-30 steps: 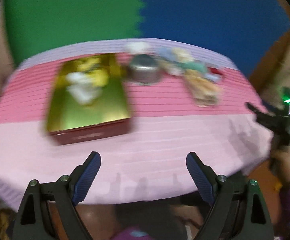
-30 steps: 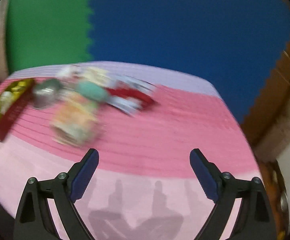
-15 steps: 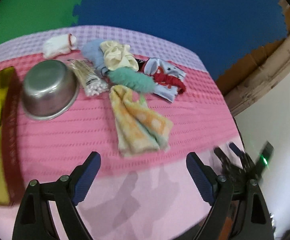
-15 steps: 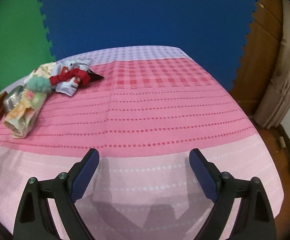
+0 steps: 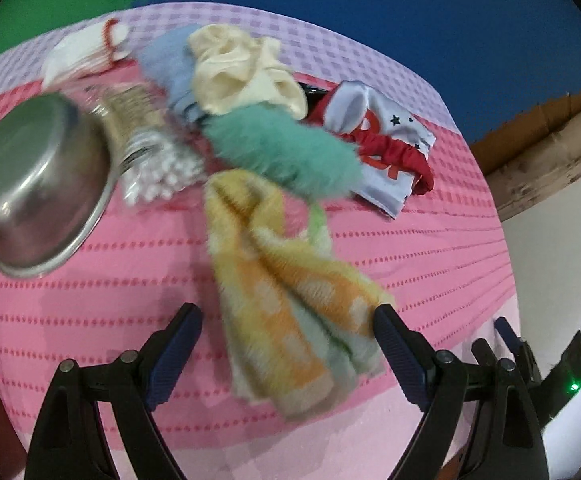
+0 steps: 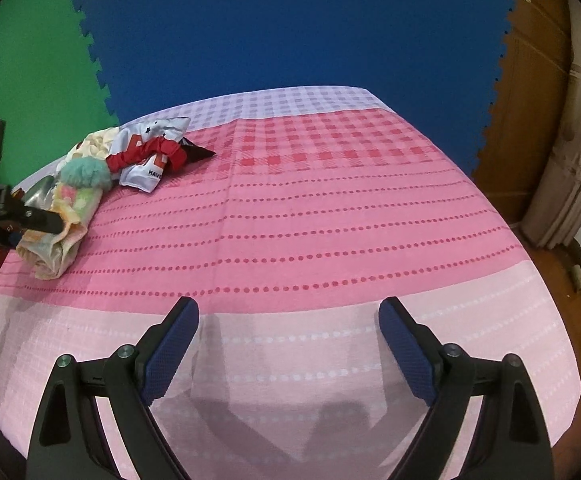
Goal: Organize soft objects
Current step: 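Reach the left tool to the yellow-orange towel and grasp it, then carry the yellow-orange towel into the tin with the left tool while the right tool grasps the green pom-pom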
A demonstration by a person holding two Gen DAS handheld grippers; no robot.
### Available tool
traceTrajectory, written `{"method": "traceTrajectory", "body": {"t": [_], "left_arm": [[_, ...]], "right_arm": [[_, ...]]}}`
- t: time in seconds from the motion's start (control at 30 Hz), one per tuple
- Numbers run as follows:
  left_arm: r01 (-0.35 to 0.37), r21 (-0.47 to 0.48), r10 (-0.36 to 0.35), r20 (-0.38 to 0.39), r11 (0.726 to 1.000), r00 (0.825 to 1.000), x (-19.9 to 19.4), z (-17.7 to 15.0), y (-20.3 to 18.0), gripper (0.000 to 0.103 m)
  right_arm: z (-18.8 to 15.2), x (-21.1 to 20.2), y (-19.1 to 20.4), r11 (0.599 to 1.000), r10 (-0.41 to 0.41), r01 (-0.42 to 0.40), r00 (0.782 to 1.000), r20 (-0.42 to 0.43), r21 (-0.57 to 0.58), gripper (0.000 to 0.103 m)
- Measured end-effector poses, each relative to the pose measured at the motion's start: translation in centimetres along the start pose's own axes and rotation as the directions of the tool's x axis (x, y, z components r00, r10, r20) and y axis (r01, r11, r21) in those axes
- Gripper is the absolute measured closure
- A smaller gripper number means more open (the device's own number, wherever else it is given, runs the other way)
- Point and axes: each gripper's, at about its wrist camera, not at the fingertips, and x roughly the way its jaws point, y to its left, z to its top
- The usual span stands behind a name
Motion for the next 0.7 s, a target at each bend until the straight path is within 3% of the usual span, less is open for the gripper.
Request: {"method": "traceTrajectory", "body": {"t": [0.1, 0.17, 0.23, 0.27, 0.43, 0.57, 0.7], "left_arm": [[-0.001, 0.011, 0.001, 0.000, 1.000, 1.000, 0.8, 0.4, -0.7, 0.013], [0.040, -0.009, -0.040, 0.014, 0.999, 0.999, 0.7, 0.2, -0.6, 0.017], [0.100, -0.049, -0.097, 0.045, 0.994, 0.994, 0.4, -0.6, -0.3, 0.069], [0.118, -0.068, -0.115, 0.040, 0.991, 0.993, 0.2, -1.1, -0.1, 0.080], [0.187, -0.080, -0.181, 0.070, 0.979, 0.981, -2.7, -5.2, 0.8, 0.080], [0.203, -0.062, -0.194, 0.130, 0.977, 0.972, -6.7, -8.5, 2.0, 0.080], [0.214, -0.047, -0.203, 0.176, 0.976, 0.963, -10.1, -10.6, 2.8, 0.080]], "right_arm": [[0.0, 0.1, -0.1, 1.000, 0.007, -0.007, 1.000, -0.004, 0.009, 0.013], [0.0, 0.1, -0.2, 1.000, 0.008, -0.008, 1.000, -0.004, 0.011, 0.013], [0.0, 0.2, -0.2, 1.000, 0.006, -0.006, 1.000, -0.006, 0.009, 0.013], [0.0, 0.2, -0.2, 1.000, 0.007, -0.007, 1.000, -0.007, 0.010, 0.013], [0.1, 0.3, -0.1, 1.000, 0.002, -0.002, 1.000, -0.018, 0.006, 0.013], [0.3, 0.6, 0.5, 0.999, -0.019, 0.018, 0.999, -0.048, -0.026, 0.011], [1.4, -1.0, 2.2, 0.991, 0.131, -0.131, 0.991, -0.018, -0.002, 0.011]]}}
